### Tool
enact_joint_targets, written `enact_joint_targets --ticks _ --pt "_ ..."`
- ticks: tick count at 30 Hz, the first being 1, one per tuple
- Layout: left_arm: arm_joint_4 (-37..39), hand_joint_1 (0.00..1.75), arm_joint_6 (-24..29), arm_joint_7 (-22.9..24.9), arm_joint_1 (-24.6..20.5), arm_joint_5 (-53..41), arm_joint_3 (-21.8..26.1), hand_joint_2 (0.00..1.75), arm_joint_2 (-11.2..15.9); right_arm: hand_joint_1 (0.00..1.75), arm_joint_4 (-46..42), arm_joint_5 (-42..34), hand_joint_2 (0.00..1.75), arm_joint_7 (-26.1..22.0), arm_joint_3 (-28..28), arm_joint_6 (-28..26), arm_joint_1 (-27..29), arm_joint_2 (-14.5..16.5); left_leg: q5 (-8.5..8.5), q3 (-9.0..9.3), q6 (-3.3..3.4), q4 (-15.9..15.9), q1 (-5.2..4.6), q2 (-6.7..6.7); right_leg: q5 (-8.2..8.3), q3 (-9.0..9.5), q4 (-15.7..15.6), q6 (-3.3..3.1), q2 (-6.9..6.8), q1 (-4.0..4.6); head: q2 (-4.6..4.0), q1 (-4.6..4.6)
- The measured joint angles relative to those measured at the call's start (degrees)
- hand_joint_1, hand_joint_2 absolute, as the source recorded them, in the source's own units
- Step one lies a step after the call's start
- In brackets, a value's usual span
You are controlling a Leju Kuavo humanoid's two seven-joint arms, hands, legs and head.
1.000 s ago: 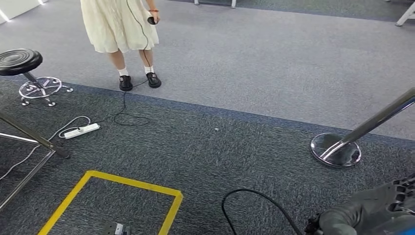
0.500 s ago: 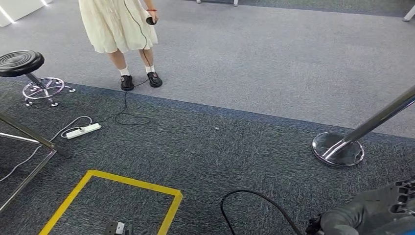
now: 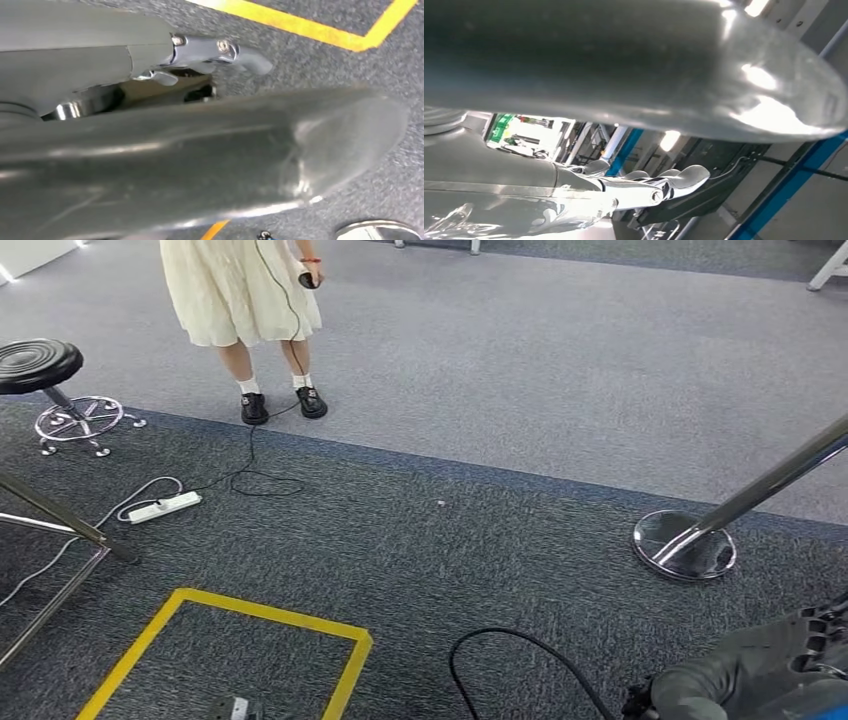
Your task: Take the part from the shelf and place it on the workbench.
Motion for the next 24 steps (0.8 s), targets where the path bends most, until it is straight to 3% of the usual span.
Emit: enact_joint_targets --ticks 2,4,5,6,7,9,10,12,15,17,19,20,21,22,24 --pt "0.0 0.00 0.3 0.1 -0.1 0.1 0.1 0.00 0.0 0.00 0.0 0.0 0.00 0.0 0.0 0.0 0.0 0.0 0.09 0.12 0.49 -0.2 0.17 0.07 -2.84 -2.37 5.1 0.50 -0.12 -0.05 0.00 0.22" --pt "0.0 0.00 0.5 0.3 0.0 0.1 0.1 0.00 0.0 0.00 0.0 0.0 0.00 0.0 0.0 0.0 0.0 0.0 0.03 0.14 0.70 -0.1 0.15 0.15 -6.13 -6.06 12.7 0.78 -0.16 -0.08 0.00 0.35" --pt "0.0 0.00 0.5 0.4 0.0 0.1 0.2 0.00 0.0 0.00 0.0 0.1 0.00 0.0 0.0 0.0 0.0 0.0 0.00 0.16 0.73 -0.1 0.14 0.18 -6.71 -7.27 15.1 0.83 -0.16 -0.08 0.00 0.34" --pt "0.0 0.00 0.4 0.4 0.0 0.2 0.2 0.00 0.0 0.00 0.0 0.1 0.00 0.0 0.0 0.0 0.0 0.0 -0.10 0.21 0.73 -0.1 0.14 0.16 -6.14 -7.44 15.3 0.83 -0.17 -0.09 0.00 0.35" --pt "0.0 0.00 0.0 0.3 0.0 0.3 0.3 0.00 0.0 0.00 0.0 0.1 0.00 0.0 0.0 0.0 0.0 0.0 -0.23 0.33 0.69 -0.1 0.15 0.11 -4.56 -6.42 13.2 0.78 -0.18 -0.10 0.00 0.34" --pt "0.0 0.00 -1.3 -0.2 0.0 0.5 0.6 0.00 0.0 0.00 0.0 0.1 0.00 0.0 0.0 0.0 0.0 0.0 -0.64 0.73 0.38 -0.1 0.07 -0.03 -1.00 -2.26 5.3 0.71 -0.30 -0.16 0.00 0.37" --pt "0.0 0.00 -1.9 -0.5 0.0 0.6 0.8 0.00 0.0 0.00 0.0 0.1 0.00 0.0 0.0 0.0 0.0 0.0 -0.79 0.88 0.12 0.0 -0.05 -0.08 -0.05 -0.43 2.0 0.53 -0.29 -0.18 0.00 0.37" --pt "0.0 0.00 -2.4 -0.8 0.0 0.7 1.1 0.00 0.0 0.00 0.0 0.1 0.00 0.0 0.0 0.0 -0.1 0.0 -0.92 1.01 -0.44 0.0 -0.29 -0.10 0.00 1.01 -0.6 -0.02 -0.16 -0.10 0.00 0.22" --pt "0.0 0.00 -2.6 -0.9 0.0 0.8 1.2 0.00 0.0 0.00 0.0 0.1 0.00 0.0 0.0 0.0 -0.1 0.0 -1.35 0.93 -1.26 0.3 -0.12 -0.07 0.06 1.08 -0.9 -1.16 -0.06 -0.09 0.00 0.02" --pt "0.0 0.00 -2.6 -0.9 0.0 0.8 1.2 0.00 0.0 0.00 0.0 0.1 0.00 0.0 0.1 0.0 -0.1 0.0 -3.82 -1.14 -1.76 4.6 -0.06 -0.02 0.06 1.28 -1.1 -1.78 -0.21 -0.24 0.00 -0.17" --pt "0.0 0.00 -2.6 -0.9 0.1 0.8 1.2 0.00 0.0 0.00 0.1 0.1 0.00 0.0 0.1 0.0 -0.1 0.0 -7.19 -5.36 -1.98 12.5 -0.06 0.01 -0.09 1.34 -1.0 -2.11 -0.30 -0.21 0.00 -0.30" --pt "0.0 0.00 -2.5 -0.9 0.1 0.8 1.2 0.00 0.0 0.00 0.1 0.1 0.00 0.0 0.1 0.0 -0.1 0.0 -7.86 -7.16 -2.02 15.4 -0.06 0.01 -0.18 1.41 -1.0 -2.19 -0.28 -0.19 0.00 -0.29" --pt "0.0 0.00 -2.2 -0.9 0.1 0.8 1.3 0.00 0.0 0.00 0.1 0.1 0.00 0.0 0.1 0.0 -0.1 0.0 -7.41 -8.11 -2.01 16.6 -0.06 0.01 -0.29 1.53 -1.0 -2.21 -0.24 -0.19 0.00 -0.31" --pt "0.0 0.00 -2.0 -0.8 0.1 0.8 1.3 0.00 0.0 0.00 0.1 0.1 0.00 0.0 0.1 0.0 -0.1 0.0 -5.78 -7.95 -1.97 15.5 -0.05 0.02 -0.44 1.74 -1.0 -2.18 -0.17 -0.21 0.00 -0.31" --pt "0.0 0.00 -1.7 -0.7 0.1 0.8 1.3 0.00 0.0 0.00 0.1 0.1 0.00 0.0 0.1 0.0 -0.1 0.0 -1.11 -5.18 -1.82 8.6 -0.02 0.05 -0.82 2.29 -1.0 -1.87 -0.03 -0.27 0.00 -0.35"
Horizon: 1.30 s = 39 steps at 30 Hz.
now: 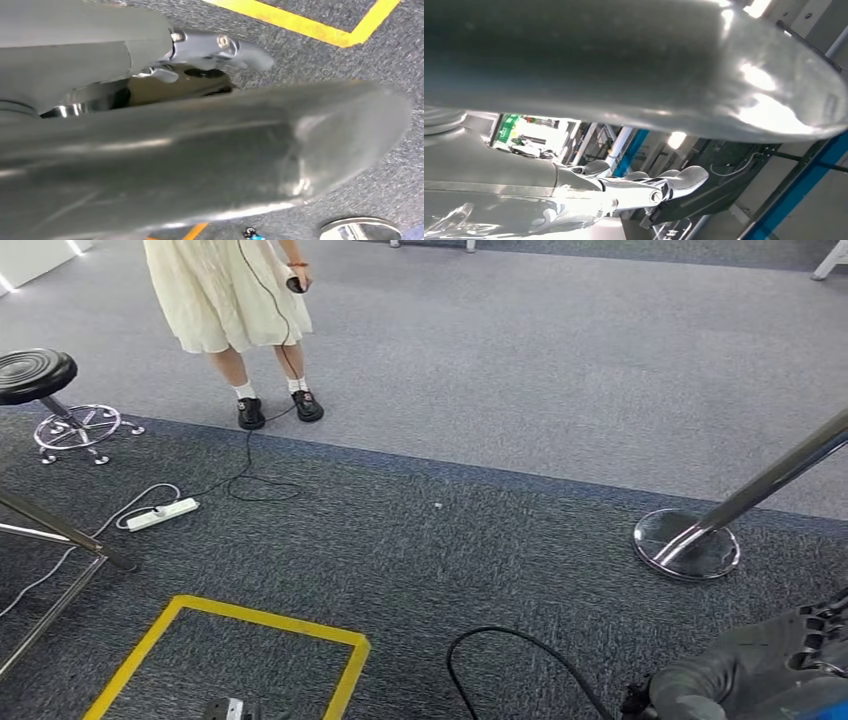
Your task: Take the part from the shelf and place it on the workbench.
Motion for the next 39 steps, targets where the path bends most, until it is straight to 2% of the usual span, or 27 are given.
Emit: enact_joint_targets --ticks 1,3,6,7,9,11,12,13,15,16,17,18,22,23,24,26,27,28,29,30,31,32,33,35,37,38,39 --pt "0.0 0.00 0.1 0.0 0.0 0.0 0.0 0.00 0.0 0.00 0.0 0.0 0.00 0.0 0.0 0.0 0.0 0.0 1.51 1.59 0.14 -3.8 0.02 0.00 -0.27 0.15 0.1 0.28 0.10 0.10 0.00 -0.07" --pt "0.0 0.00 0.3 0.1 -0.1 0.0 0.0 0.00 -0.1 0.00 0.0 0.0 0.00 0.0 0.0 0.0 0.0 0.0 2.34 3.15 0.60 -7.7 -0.05 -0.04 -0.60 0.16 0.2 0.91 0.19 0.30 0.00 -0.06" --pt "0.0 0.00 0.1 0.2 0.0 0.0 0.1 0.00 -0.1 0.00 0.0 0.0 0.00 0.0 0.0 0.0 0.0 0.0 2.17 3.44 1.67 -8.2 -0.06 -0.13 -0.95 0.07 0.2 1.92 0.11 0.22 0.00 0.06" --pt "0.0 0.00 -0.2 0.1 0.0 0.0 0.1 0.00 -0.1 0.00 0.0 0.0 0.00 0.0 0.0 0.0 0.0 0.0 2.03 3.61 2.08 -8.3 0.03 -0.15 -1.67 -0.49 1.5 2.23 0.03 0.19 0.00 0.21" --pt "0.0 0.00 -1.3 -0.3 0.0 0.1 0.1 0.00 -0.1 0.00 0.0 0.0 0.00 0.0 0.0 0.0 0.0 0.0 1.28 4.04 2.71 -8.4 0.10 -0.19 -4.28 -3.65 7.8 2.64 -0.12 0.20 0.00 0.48" --pt "0.0 0.00 -2.1 -0.5 0.1 0.2 0.1 0.00 0.0 0.00 0.0 0.0 0.00 0.0 0.0 0.0 0.0 0.0 0.36 4.68 3.04 -8.5 -0.02 -0.18 -6.31 -8.18 15.4 2.82 -0.14 0.20 0.00 0.56" --pt "0.0 0.00 -2.3 -0.5 0.2 0.2 0.1 0.00 0.0 0.00 0.0 0.0 0.00 0.0 0.0 0.0 0.0 0.0 -0.01 5.17 3.10 -8.5 -0.07 -0.17 -5.94 -9.49 17.1 2.80 -0.14 0.21 0.00 0.57" --pt "0.0 0.00 -2.3 -0.5 0.3 0.2 0.1 0.00 0.0 0.00 0.0 0.0 0.00 0.0 0.0 0.0 0.0 0.0 -0.35 5.81 3.06 -8.5 -0.09 -0.15 -4.45 -9.63 16.5 2.70 -0.14 0.22 0.00 0.58" --pt "0.0 0.00 -2.4 -0.5 0.3 0.2 0.1 0.00 0.0 0.00 0.0 0.0 0.00 0.0 0.0 0.0 0.0 0.0 -1.18 7.31 2.85 -8.5 -0.11 -0.19 0.49 -6.84 9.5 2.34 -0.20 0.25 0.00 0.61" --pt "0.0 0.00 -2.4 -0.5 0.3 0.2 0.1 0.00 -0.1 0.00 0.0 0.0 0.00 0.0 0.0 0.0 -0.1 0.0 -1.66 7.94 2.61 -8.5 -0.19 -0.22 1.95 -5.07 5.6 2.13 -0.32 0.33 0.00 0.61" --pt "0.0 0.00 -2.4 -0.6 0.3 0.2 0.2 0.00 -0.1 0.00 0.0 0.0 0.00 0.0 0.0 0.0 -0.1 -0.1 -2.13 8.36 2.32 -8.5 -0.27 -0.25 2.54 -3.66 2.8 1.82 -0.40 0.40 0.00 0.64" --pt "0.0 0.00 -2.4 -0.6 0.3 0.2 0.2 0.00 0.0 0.00 0.0 0.0 0.00 0.0 0.0 0.0 -0.1 -0.1 -2.51 8.58 2.00 -8.6 -0.34 -0.26 2.30 -2.92 1.3 1.49 -0.45 0.50 0.00 0.60" --pt "0.0 0.00 -2.5 -0.6 0.2 0.2 0.2 0.00 -0.1 0.00 0.0 0.1 0.00 0.0 0.0 0.0 -0.1 0.0 -3.69 9.56 0.77 -8.4 -0.33 -0.09 0.60 -0.93 -0.2 0.05 -0.16 0.55 0.00 0.25" --pt "0.0 0.00 -2.6 -0.7 0.1 0.2 0.2 0.00 -0.1 0.00 0.0 0.1 0.00 0.0 0.1 0.0 -0.1 0.0 -4.34 8.72 0.53 -6.4 -0.33 -0.06 0.22 0.22 -0.7 -0.26 -0.23 0.46 -0.01 0.15" --pt "0.0 0.00 -2.6 -0.7 0.1 0.2 0.2 0.00 0.0 0.00 0.0 0.1 0.00 0.0 0.1 0.0 -0.1 0.0 -5.15 6.74 0.35 -3.0 -0.30 -0.05 -0.21 1.40 -1.3 -0.48 -0.34 0.42 -0.01 0.04" --pt "0.0 0.00 -2.5 -0.7 0.3 0.2 0.2 0.00 0.0 0.00 0.0 0.1 0.00 0.0 0.1 0.0 -0.1 0.0 -6.46 0.44 0.04 5.2 -0.27 -0.04 -1.26 3.37 -1.9 -0.70 -0.42 0.41 -0.01 -0.09" --pt "0.0 0.00 -2.4 -0.8 0.4 0.2 0.2 0.00 0.0 0.00 0.0 0.1 0.00 0.0 0.1 0.0 -0.1 0.0 -5.82 -2.28 -0.07 7.5 -0.23 -0.04 -1.87 4.35 -2.1 -0.67 -0.33 0.40 -0.01 -0.12" --pt "0.0 0.00 -2.2 -0.8 0.5 0.3 0.2 0.00 0.0 0.00 0.0 0.1 0.00 0.0 0.1 0.0 -0.1 0.0 -3.86 -4.01 -0.11 7.7 -0.20 -0.03 -2.63 5.44 -2.2 -0.57 -0.19 0.33 -0.01 -0.14" --pt "0.0 0.00 -2.0 -0.8 0.5 0.3 0.2 0.00 0.0 0.00 0.0 0.1 0.00 0.0 0.1 0.0 -0.1 0.0 -0.73 -4.65 -0.11 5.8 -0.17 -0.02 -3.52 6.68 -2.3 -0.36 -0.05 0.26 0.00 -0.19" --pt "0.0 0.00 -1.8 -0.8 0.5 0.3 0.2 0.00 0.1 0.00 0.0 0.1 0.00 0.0 0.1 0.0 -0.1 0.0 3.17 -4.48 -0.08 2.4 -0.11 -0.01 -4.56 7.83 -2.3 -0.14 0.05 0.19 -0.01 -0.23" --pt "0.0 0.00 -1.6 -0.7 0.6 0.3 0.2 0.00 0.1 0.00 0.1 0.1 0.00 0.0 0.1 0.0 -0.2 0.0 6.17 -3.93 -0.03 -0.8 -0.17 0.01 -5.74 8.85 -2.3 0.17 0.13 0.25 -0.02 -0.29" --pt "0.0 0.00 -1.4 -0.6 0.6 0.3 0.2 0.00 0.0 0.00 0.1 0.1 0.00 0.0 0.1 0.0 -0.2 0.0 7.60 -3.09 0.15 -3.7 -0.15 0.01 -6.80 9.59 -2.2 0.48 0.26 0.32 -0.02 -0.34" --pt "0.0 0.00 -1.1 -0.5 0.6 0.3 0.3 0.00 0.0 0.00 0.1 0.1 0.00 0.0 0.1 0.0 -0.2 0.0 7.84 -2.50 0.46 -5.4 -0.23 -0.03 -7.62 10.00 -2.2 0.74 0.32 0.34 -0.02 -0.22" --pt "0.0 0.00 -0.6 -0.3 0.5 0.3 0.3 0.00 0.0 0.00 0.2 0.2 0.00 0.0 0.1 0.0 -0.3 0.0 5.98 -1.81 1.44 -6.5 -0.49 -0.18 -8.50 10.66 -2.6 1.32 0.44 0.14 -0.01 -0.09" --pt "0.0 0.00 -0.2 -0.2 0.4 0.3 0.3 0.00 0.0 0.00 0.1 0.2 0.00 0.0 0.1 0.0 -0.3 0.0 5.04 -1.32 2.32 -6.5 -0.51 -0.27 -9.30 11.14 -2.6 1.87 0.22 -0.07 0.00 -0.10" --pt "0.0 0.00 -0.1 -0.2 0.3 0.3 0.3 0.00 0.0 0.00 0.1 0.2 0.00 0.0 0.1 0.0 -0.4 -0.1 4.58 -0.89 2.68 -6.6 -0.40 -0.26 -10.15 10.37 -0.7 2.10 0.09 -0.08 0.00 -0.12" --pt "0.0 0.00 -0.1 -0.2 0.3 0.3 0.3 0.00 0.0 0.00 0.1 0.3 0.00 0.0 0.1 0.0 -0.3 -0.1 4.12 -0.44 2.93 -6.6 -0.30 -0.24 -11.38 8.50 2.7 2.29 -0.04 -0.08 0.00 -0.05"
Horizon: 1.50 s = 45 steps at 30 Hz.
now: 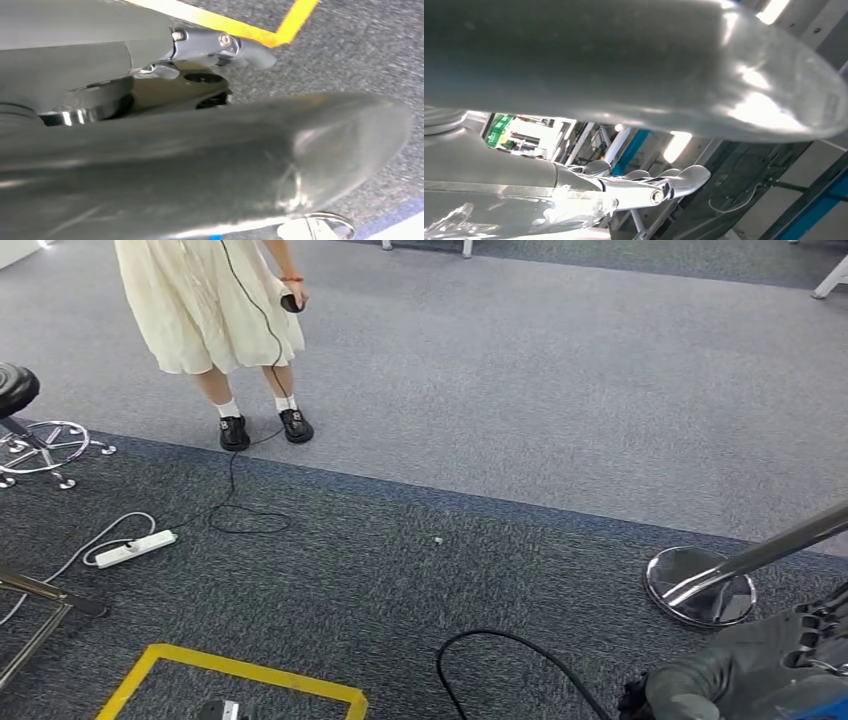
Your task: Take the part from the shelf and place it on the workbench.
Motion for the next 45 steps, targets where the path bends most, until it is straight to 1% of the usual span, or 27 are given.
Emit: enact_joint_targets --ticks 2,3,4,5,7,8,9,12,14,17,19,20,21,22,24,26,29,30,32,34,35,36,38,39,40,43,45 --pt "0.0 0.00 0.2 0.0 -0.1 0.0 0.0 0.00 0.0 0.00 0.0 0.0 0.00 0.0 0.0 0.0 0.0 0.0 -0.86 0.79 0.24 0.0 0.01 0.03 -2.38 -6.32 9.3 0.22 -0.09 0.00 0.00 0.02" --pt "0.0 0.00 0.4 0.1 -0.1 0.0 0.0 0.00 0.0 0.00 0.0 0.0 0.00 0.0 0.0 0.0 0.0 0.0 -1.26 1.24 0.26 0.0 0.01 0.01 -2.48 -9.23 12.6 0.24 -0.09 0.00 0.00 0.02" --pt "0.0 0.00 0.6 0.2 -0.1 0.0 0.1 0.00 0.0 0.00 0.0 0.0 0.00 0.0 0.0 0.0 0.0 0.0 -1.65 1.78 0.25 0.0 0.02 -0.04 -1.31 -11.20 13.7 0.19 -0.09 0.00 0.00 0.02" --pt "0.0 0.00 0.8 0.2 0.0 0.0 0.1 0.00 0.0 0.00 0.1 0.0 0.00 0.0 0.0 0.0 0.0 0.0 -2.07 2.42 0.20 0.0 0.04 -0.14 1.18 -12.00 12.4 0.08 -0.09 0.00 0.00 0.02" --pt "0.0 0.00 0.9 0.3 0.0 0.0 0.4 0.00 -0.1 0.00 0.1 -0.1 0.00 0.0 0.0 0.0 0.0 0.0 -2.89 3.62 -0.12 0.0 0.06 -0.32 7.56 -11.32 5.7 -0.18 -0.14 0.02 0.00 0.06" --pt "0.0 0.00 1.0 0.3 -0.1 0.0 0.5 0.00 -0.2 0.00 0.1 -0.2 0.00 0.0 0.0 0.0 0.0 0.0 -3.23 3.93 -0.40 0.1 -0.02 -0.41 9.69 -10.60 2.3 -0.32 -0.15 0.06 0.00 0.11" --pt "0.0 0.00 1.0 0.3 -0.1 0.0 0.7 0.00 -0.2 0.00 0.1 -0.3 0.00 0.0 0.0 0.0 0.0 0.0 -3.40 4.02 -0.73 0.1 -0.09 -0.43 10.81 -10.19 0.2 -0.48 -0.12 0.13 0.00 0.09" --pt "0.0 0.00 1.1 0.4 -0.1 0.2 0.8 0.00 -0.3 0.00 0.6 -1.7 0.00 -0.3 0.2 0.0 0.0 0.0 -3.37 3.89 -1.74 -0.2 -0.09 -0.35 11.14 -10.15 -1.1 -1.25 0.14 0.25 0.00 0.00" --pt "0.0 0.00 1.1 0.4 -0.3 0.3 0.9 0.00 -0.3 0.00 0.9 -2.3 0.00 -0.6 0.4 0.0 -0.1 0.0 -4.40 3.40 -2.36 0.9 -0.06 -0.23 11.39 -9.88 -1.7 -1.89 0.05 0.06 0.00 -0.09" --pt "0.0 0.00 1.1 0.4 -0.3 0.4 0.9 0.00 -0.4 0.00 1.3 -3.6 0.00 -0.8 1.0 0.0 -0.1 0.0 -8.92 -0.98 -2.98 9.8 0.01 -0.12 11.43 -9.57 -2.1 -2.44 -0.20 -0.06 0.00 -0.20" --pt "0.0 0.00 1.1 0.3 -0.3 0.4 1.0 0.00 -0.3 0.00 1.7 -5.4 0.00 -1.0 1.5 0.0 -0.2 -0.2 -9.74 -3.63 -3.18 14.4 0.09 -0.09 11.32 -9.52 -2.1 -2.53 -0.19 -0.08 0.00 -0.20" --pt "0.0 0.00 1.0 0.3 -0.3 0.4 1.0 0.00 -0.2 0.00 1.9 -6.2 0.00 -1.1 1.8 0.0 -0.3 -0.4 -8.56 -3.56 -3.24 13.8 0.15 -0.07 11.26 -9.43 -2.1 -2.51 -0.14 -0.12 0.00 -0.20" --pt "0.0 0.00 1.0 0.2 -0.3 0.4 1.0 0.00 -0.2 0.00 2.1 -6.7 0.00 -1.1 2.2 0.0 -0.4 -0.5 -6.61 -2.42 -3.29 11.2 0.22 -0.03 11.16 -9.29 -2.1 -2.42 -0.08 -0.18 0.00 -0.20" --pt "0.0 0.00 1.0 0.2 -0.3 0.3 1.0 0.00 -0.1 0.00 2.2 -6.9 0.00 -1.1 2.6 0.0 -0.5 -0.6 -4.55 -0.67 -3.34 7.7 0.33 0.03 11.04 -9.12 -2.1 -2.24 -0.01 -0.23 0.00 -0.21" --pt "0.0 0.00 1.0 0.1 -0.4 0.3 1.0 0.00 -0.1 0.00 2.4 -6.6 0.00 -1.0 3.0 0.0 -0.6 -0.7 -2.49 2.52 -3.13 1.2 0.45 -0.01 10.67 -8.98 -1.9 -1.63 0.12 -0.05 0.00 -0.24" --pt "0.0 0.00 0.9 0.0 -0.5 0.2 1.0 0.00 -0.2 0.00 2.4 -6.2 0.00 -0.9 3.0 0.0 -0.6 -0.7 -2.69 3.50 -2.44 -0.8 0.36 -0.16 10.47 -9.07 -2.1 -0.93 0.17 0.14 0.00 -0.19" --pt "0.0 0.00 0.9 -0.1 -0.4 0.2 1.0 0.00 -0.1 0.00 2.4 -5.6 0.00 -0.8 2.9 0.0 -0.6 -0.7 -2.70 3.72 -1.27 -1.0 0.53 -0.16 9.57 -9.37 -1.1 -0.04 0.05 0.02 0.00 0.05" --pt "0.0 0.00 0.9 -0.1 -0.4 0.2 1.0 0.00 -0.1 0.00 2.4 -5.4 0.00 -0.7 2.8 0.0 -0.6 -0.7 -2.71 3.86 -0.95 -1.0 0.63 -0.13 8.29 -10.32 1.2 0.17 -0.01 0.00 0.00 0.15" --pt "0.0 0.00 0.8 0.2 -0.4 0.2 1.0 0.00 -0.1 0.00 2.4 -5.4 0.00 -0.7 2.7 0.0 -0.6 -0.7 -2.88 4.03 -0.55 -1.0 0.58 -0.04 4.80 -13.93 8.5 0.42 -0.09 -0.01 0.00 0.36" --pt "0.0 0.00 1.9 1.6 -0.4 -0.4 1.0 0.00 -0.1 0.00 2.4 -5.8 0.00 -0.7 2.7 0.0 -0.6 -0.7 -3.03 4.21 -0.39 -1.0 0.52 0.00 3.35 -16.98 13.8 0.43 -0.08 0.00 0.00 0.40" --pt "0.0 0.00 3.0 2.5 -0.3 -1.0 1.0 0.00 -0.1 0.00 2.4 -5.9 0.00 -0.8 2.7 0.0 -0.6 -0.7 -3.12 4.38 -0.37 -1.0 0.50 -0.03 4.28 -17.11 13.5 0.34 -0.08 0.00 0.00 0.42" --pt "0.0 0.00 4.1 3.3 -0.3 -1.6 0.9 0.00 -0.1 0.00 2.4 -6.1 0.00 -0.8 2.7 0.0 -0.6 -0.7 -3.25 4.61 -0.40 -1.0 0.50 -0.06 6.18 -16.11 11.0 0.17 -0.09 0.00 0.00 0.43" --pt "0.0 0.00 5.4 4.3 -0.3 -2.2 0.8 0.00 -0.2 0.00 2.3 -6.3 0.00 -0.9 2.7 0.0 -0.6 -0.7 -3.59 5.06 -0.70 -1.0 0.39 -0.16 10.23 -12.50 3.1 -0.18 -0.14 0.04 0.00 0.44" --pt "0.0 0.00 5.7 4.7 -0.3 -2.2 0.8 0.00 -0.3 0.00 2.3 -6.4 0.00 -0.9 2.7 0.0 -0.6 -0.7 -3.72 5.17 -0.96 -0.9 0.28 -0.20 11.36 -11.09 0.2 -0.37 -0.15 0.08 0.00 0.42" --pt "0.0 0.00 6.1 5.1 -0.3 -2.2 0.8 0.00 -0.3 0.00 2.3 -6.4 0.00 -0.9 2.7 0.0 -0.6 -0.7 -3.79 5.21 -1.26 -0.9 0.21 -0.23 11.79 -10.35 -1.4 -0.54 -0.11 0.16 0.00 0.38" --pt "0.0 0.00 8.1 8.0 -0.4 -2.1 0.8 0.00 -0.5 0.00 2.3 -6.5 0.00 -1.0 2.7 0.0 -0.6 -0.7 -3.84 5.27 -2.27 -1.1 0.33 -0.19 12.04 -10.17 -2.1 -1.37 0.05 0.31 0.00 0.32" --pt "0.0 0.00 9.7 10.0 -0.6 -2.8 0.8 0.00 -0.5 0.00 2.2 -6.8 0.00 -1.0 2.7 0.0 -0.6 -0.6 -5.51 4.31 -2.89 1.0 0.37 -0.08 12.28 -10.03 -2.5 -2.01 -0.07 0.12 0.00 0.22"
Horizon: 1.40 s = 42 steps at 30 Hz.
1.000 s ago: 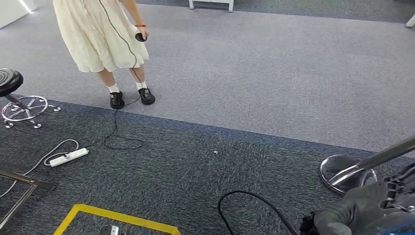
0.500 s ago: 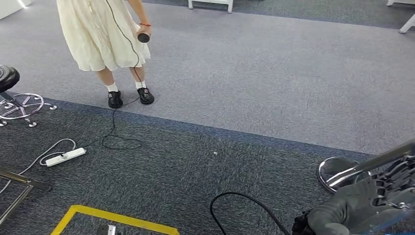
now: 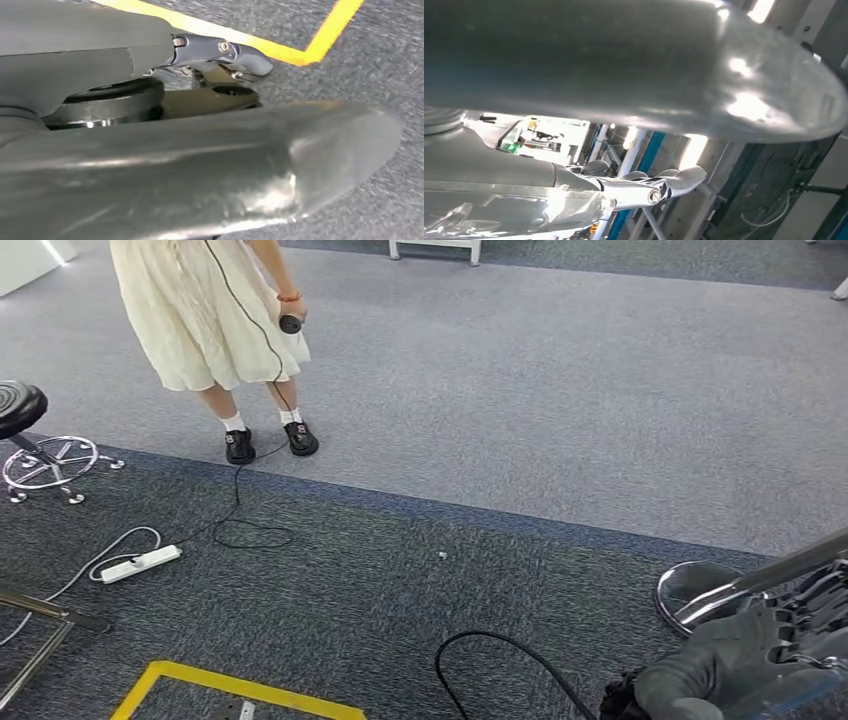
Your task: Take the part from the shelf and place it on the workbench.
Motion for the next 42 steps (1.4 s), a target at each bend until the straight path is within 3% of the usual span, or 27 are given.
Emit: enact_joint_targets --ticks 3,4,5,6,8,9,11,14,16,18,19,20,21,22,24,26,28,29,31,33,34,35,36,37,39,41,42 --pt "0.0 0.00 4.3 4.6 0.0 -4.8 -1.2 0.00 0.0 0.00 0.0 -1.1 0.00 -0.1 0.0 0.0 0.0 0.0 -5.02 -4.94 -0.49 10.2 0.02 0.09 -0.02 0.01 -0.1 -0.43 -0.24 -0.10 0.00 -0.10" --pt "0.0 0.00 5.7 6.2 0.0 -6.3 -2.0 0.00 0.0 0.00 0.0 -1.4 0.00 -0.1 0.0 0.0 0.0 0.0 -5.58 -6.21 -0.56 12.7 0.03 0.09 -0.05 0.02 -0.1 -0.47 -0.26 -0.11 0.00 -0.10" --pt "0.0 0.00 6.6 7.4 0.1 -7.3 -2.7 0.00 0.0 0.00 0.0 -1.6 0.00 -0.1 0.0 0.0 0.0 0.0 -4.97 -6.55 -0.60 13.2 0.05 0.10 -0.07 0.05 -0.1 -0.49 -0.23 -0.13 0.00 -0.10" --pt "0.0 0.00 7.0 8.0 0.2 -7.8 -3.2 0.00 0.0 0.00 0.0 -1.7 0.00 -0.1 0.0 0.0 0.0 0.0 -3.35 -5.80 -0.62 11.5 0.08 0.12 -0.09 0.11 -0.1 -0.46 -0.18 -0.19 0.00 -0.11" --pt "0.0 0.00 7.4 8.3 0.2 -8.2 -4.0 0.00 0.0 0.00 0.0 -1.7 0.00 -0.1 0.0 0.0 0.0 0.0 0.55 -2.26 -0.69 4.3 0.22 0.17 -0.19 0.27 0.0 -0.14 -0.03 -0.24 0.00 -0.13" --pt "0.0 0.00 7.5 8.5 0.1 -8.3 -4.3 0.00 0.0 0.00 0.0 -1.8 0.00 -0.1 0.0 0.0 0.0 0.0 1.61 -0.62 -0.53 1.0 0.27 0.11 -0.30 0.17 0.1 0.16 0.14 -0.16 0.00 -0.13" --pt "0.0 0.00 8.2 9.4 0.1 -9.2 -5.0 0.00 0.0 0.00 0.0 -1.8 0.00 -0.1 0.0 0.0 0.0 0.0 1.88 0.85 0.06 -2.1 0.22 0.03 -0.35 0.03 0.1 0.87 0.44 0.03 0.00 -0.13" --pt "0.0 0.00 10.5 11.6 0.1 -11.3 -6.5 0.00 0.0 0.00 0.0 -1.9 0.00 -0.1 0.0 0.0 0.0 0.0 1.94 0.96 1.34 -2.5 0.19 0.50 -0.51 -0.16 0.1 1.77 0.64 -0.03 0.00 -0.07" --pt "0.0 0.00 11.6 12.2 0.0 -11.8 -7.2 0.00 0.0 0.00 0.0 -1.7 0.00 -0.1 0.0 0.0 0.0 0.0 2.03 1.04 1.98 -2.6 0.31 1.06 -2.80 -1.87 4.0 2.19 0.37 -0.07 0.00 0.20" --pt "0.0 0.00 12.2 12.3 0.0 -11.8 -7.6 0.00 0.0 0.00 0.0 -1.4 0.00 -0.1 0.0 0.0 0.1 0.0 1.91 1.09 2.35 -2.6 0.20 1.72 -6.34 -5.58 11.6 2.39 0.13 -0.07 0.00 0.39" --pt "0.0 0.00 12.3 12.3 0.0 -11.8 -7.6 0.00 0.0 0.00 0.0 -1.2 0.00 -0.1 0.0 0.0 0.1 0.0 1.84 1.14 2.46 -2.6 0.13 2.14 -7.34 -7.18 14.6 2.41 0.11 -0.07 0.00 0.38" --pt "0.0 0.00 12.4 12.3 0.1 -11.7 -7.7 0.00 0.0 0.00 0.0 -1.0 0.00 -0.1 0.0 0.0 0.1 0.0 1.75 1.23 2.52 -2.6 0.08 2.57 -7.31 -7.92 15.9 2.37 0.07 -0.06 0.00 0.39" --pt "0.0 0.00 12.6 12.3 0.1 -11.6 -7.7 0.00 0.0 0.00 0.0 -0.7 0.00 -0.1 -0.1 0.0 0.2 0.0 1.64 1.41 2.53 -2.6 0.05 3.02 -6.12 -7.46 14.8 2.26 -0.10 -0.05 0.00 0.39" --pt "0.0 0.00 12.7 12.3 0.0 -11.5 -7.7 0.00 0.0 0.00 -0.1 -0.5 0.00 -0.1 -0.2 0.0 0.2 0.1 1.47 1.67 2.47 -2.6 0.04 3.47 -4.21 -5.92 11.7 2.11 -0.59 -0.03 0.00 0.40" --pt "0.0 0.00 12.9 12.3 0.0 -11.4 -7.7 0.00 -0.1 0.00 -0.3 0.0 0.00 -0.1 -0.5 0.0 0.2 0.1 1.03 2.25 2.06 -2.6 -0.13 4.31 -0.94 -2.07 4.1 1.70 -2.84 0.22 0.00 0.41" --pt "0.0 0.00 13.0 12.3 0.1 -11.4 -7.7 0.00 0.0 0.00 -0.5 0.3 0.00 -0.1 -0.6 0.0 0.3 0.3 0.68 2.59 1.47 -2.5 -0.42 5.14 -0.06 -0.42 0.6 1.21 -3.85 0.49 0.00 0.33" --pt "0.0 0.00 13.1 12.3 0.0 -11.4 -7.7 0.00 0.0 0.00 -0.5 0.4 0.00 -0.1 -0.7 0.0 0.4 0.4 0.48 2.71 0.91 -2.5 -0.47 6.01 0.15 -0.57 0.4 0.62 -2.50 0.53 0.00 0.29" --pt "0.0 0.00 13.1 12.3 0.0 -11.4 -7.7 0.00 0.0 0.00 -0.6 0.5 0.00 -0.1 -0.8 0.0 0.4 0.4 0.14 2.66 0.59 -2.3 -0.37 5.73 0.28 -0.66 0.3 0.35 -1.83 0.47 0.00 0.27" --pt "0.0 0.00 13.3 12.3 0.0 -11.4 -7.7 0.00 -0.1 0.00 -0.8 0.7 0.00 -0.1 -0.9 0.0 0.4 0.5 -2.05 1.27 0.01 0.8 -0.21 3.82 0.57 -0.70 0.1 -0.21 -0.66 0.25 0.00 0.23" --pt "0.0 0.00 13.6 12.3 0.0 -11.3 -7.7 0.00 -0.1 0.00 -0.9 1.0 0.00 -0.1 -1.1 0.0 0.5 0.6 -5.61 -2.29 -0.22 8.0 -0.18 1.94 0.66 -0.79 0.1 -0.50 0.51 0.19 0.00 0.20" --pt "0.0 0.00 13.6 12.3 0.0 -11.2 -7.7 0.00 -0.1 0.00 -1.0 1.1 0.00 -0.1 -1.2 0.0 0.5 0.6 -6.70 -4.11 -0.25 11.3 -0.18 1.59 0.68 -0.83 0.1 -0.59 1.21 0.18 0.00 0.21" --pt "0.0 0.00 13.7 12.3 0.0 -11.2 -7.7 0.00 -0.1 0.00 -1.0 1.2 0.00 -0.1 -1.3 0.0 0.5 0.6 -6.73 -5.28 -0.23 13.2 -0.17 1.38 0.69 -0.84 0.1 -0.61 2.00 0.17 0.00 0.20" --pt "0.0 0.00 13.8 12.3 0.0 -11.2 -7.7 0.00 -0.1 0.00 -1.0 1.3 0.00 -0.1 -1.4 0.0 0.5 0.6 -5.61 -5.46 -0.19 13.0 -0.15 1.21 0.72 -0.83 0.1 -0.58 2.82 0.12 0.00 0.21" --pt "0.0 0.00 13.8 12.3 0.0 -11.2 -7.7 0.00 -0.1 0.00 -1.0 1.4 0.00 -0.1 -1.4 0.0 0.5 0.6 -3.63 -4.61 -0.14 10.8 -0.10 0.91 0.76 -0.79 0.1 -0.49 3.65 0.05 0.00 0.21" --pt "0.0 0.00 13.9 12.4 -0.1 -11.2 -7.7 0.00 -0.1 0.00 -1.1 1.4 0.00 -0.1 -1.4 0.0 0.5 0.7 0.28 -1.34 -0.09 3.5 0.19 -1.35 0.84 -0.86 0.3 -0.10 5.21 -0.01 0.00 0.17" --pt "0.0 0.00 14.0 12.7 -0.2 -11.5 -7.7 0.00 -0.1 0.00 -1.1 1.5 0.00 -0.1 -1.5 0.0 0.5 0.7 1.55 0.84 0.23 -1.3 0.40 -3.33 0.93 -1.22 0.4 0.55 6.61 -0.01 0.00 0.15" --pt "0.0 0.00 14.1 12.9 -0.2 -11.6 -7.8 0.00 -0.1 0.00 -1.1 1.5 0.00 -0.1 -1.5 0.0 0.6 0.7 1.45 1.16 0.56 -2.0 0.34 -3.39 1.02 -1.44 0.3 0.95 7.25 -0.04 0.00 0.10"
